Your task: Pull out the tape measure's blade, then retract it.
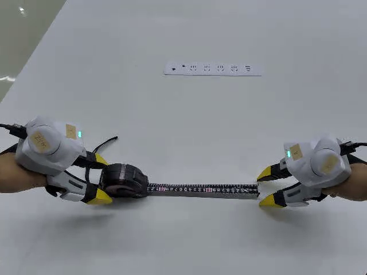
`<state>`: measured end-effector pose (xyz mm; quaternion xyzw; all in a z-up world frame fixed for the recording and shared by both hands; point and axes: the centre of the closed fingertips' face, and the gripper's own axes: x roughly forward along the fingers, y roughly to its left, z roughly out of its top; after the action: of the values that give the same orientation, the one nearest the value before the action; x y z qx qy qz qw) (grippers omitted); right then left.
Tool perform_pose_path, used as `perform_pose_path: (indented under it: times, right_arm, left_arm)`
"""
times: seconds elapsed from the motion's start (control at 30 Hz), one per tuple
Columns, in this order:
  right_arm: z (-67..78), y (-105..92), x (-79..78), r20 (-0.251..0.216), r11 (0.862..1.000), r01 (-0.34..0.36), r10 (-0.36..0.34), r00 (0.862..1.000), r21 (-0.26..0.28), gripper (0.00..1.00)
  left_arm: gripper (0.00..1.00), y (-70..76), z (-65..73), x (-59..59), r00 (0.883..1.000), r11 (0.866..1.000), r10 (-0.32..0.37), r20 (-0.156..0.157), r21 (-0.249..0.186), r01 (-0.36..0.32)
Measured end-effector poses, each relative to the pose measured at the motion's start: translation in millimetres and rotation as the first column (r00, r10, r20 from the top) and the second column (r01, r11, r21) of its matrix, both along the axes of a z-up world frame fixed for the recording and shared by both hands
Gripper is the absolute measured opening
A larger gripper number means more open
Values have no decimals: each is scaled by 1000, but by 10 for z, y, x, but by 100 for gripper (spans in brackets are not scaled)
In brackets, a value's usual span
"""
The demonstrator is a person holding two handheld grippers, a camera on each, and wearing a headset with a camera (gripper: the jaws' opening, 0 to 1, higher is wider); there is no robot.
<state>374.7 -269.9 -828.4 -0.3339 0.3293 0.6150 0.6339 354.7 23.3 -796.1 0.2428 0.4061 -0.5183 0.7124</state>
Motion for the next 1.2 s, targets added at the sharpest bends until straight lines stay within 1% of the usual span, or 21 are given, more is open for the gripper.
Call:
perform_pose_path:
  times: [0.13, 0.2, 0.27, 0.33, 0.43, 0.57, 0.6, 0.63, 0.7, 0.73, 0.8, 0.87, 1.0, 1.07, 1.13, 1.2]
  right_arm:
    - [36, -38, -14, 5, 1000, 18, -18, 1000, 5, 36]
    - [58, -50, -37, -1, 999, 33, -33, 999, 11, 40]
    - [66, -70, -44, 9, 999, 37, -37, 999, 8, 41]
    - [80, -81, -44, 3, 998, 60, -60, 998, 15, 44]
    - [109, -92, -39, 12, 997, 77, -77, 997, 24, 48]
    - [143, -74, -43, 15, 994, 104, -105, 994, 46, 54]
    - [151, -68, -39, 16, 992, 114, -115, 993, 53, 56]
    - [162, -59, -27, 18, 989, 132, -133, 991, 63, 59]
    - [176, -45, -23, 12, 985, 153, -154, 988, 80, 65]
    - [191, -42, -13, 16, 983, 163, -165, 986, 90, 67]
    - [212, -33, -8, 14, 978, 180, -183, 983, 106, 70]
    - [233, -21, -6, 12, 973, 193, -196, 981, 126, 75]
    - [231, -45, 20, 9, 965, 222, -225, 974, 141, 81]
    - [250, -41, 35, -4, 955, 249, -252, 968, 162, 84]
    - [272, -27, 44, -2, 948, 263, -267, 964, 181, 88]
    - [307, -4, 53, -6, 939, 280, -285, 959, 199, 92]
  left_arm:
    - [50, -4, 9, -42, 1000, 1000, 10, -9, -17, -10]
    - [51, -13, 21, -63, 1000, 999, 20, -9, -32, -20]
    - [53, -16, 26, -75, 999, 998, 31, -10, -46, -32]
    - [56, -10, 26, -90, 999, 998, 39, -9, -55, -40]
    - [61, -12, 46, -98, 999, 996, 53, -1, -76, -53]
    - [67, -12, 93, -75, 996, 990, 89, 12, -107, -87]
    - [69, -14, 104, -65, 995, 989, 94, 21, -115, -91]
    - [71, -13, 120, -45, 994, 987, 105, 37, -123, -100]
    - [76, -17, 144, -29, 992, 983, 122, 42, -140, -115]
    - [78, -20, 163, -12, 989, 979, 141, 46, -155, -133]
    - [82, -20, 182, 4, 986, 975, 160, 55, -168, -149]
    - [84, -23, 189, -1, 984, 973, 166, 62, -173, -153]
    - [90, -25, 192, -6, 980, 968, 187, 68, -185, -172]
    - [93, -33, 200, -14, 977, 965, 198, 74, -192, -181]
    - [95, -34, 210, -8, 974, 959, 216, 73, -206, -197]
    - [97, -36, 227, 0, 969, 953, 233, 79, -218, -211]
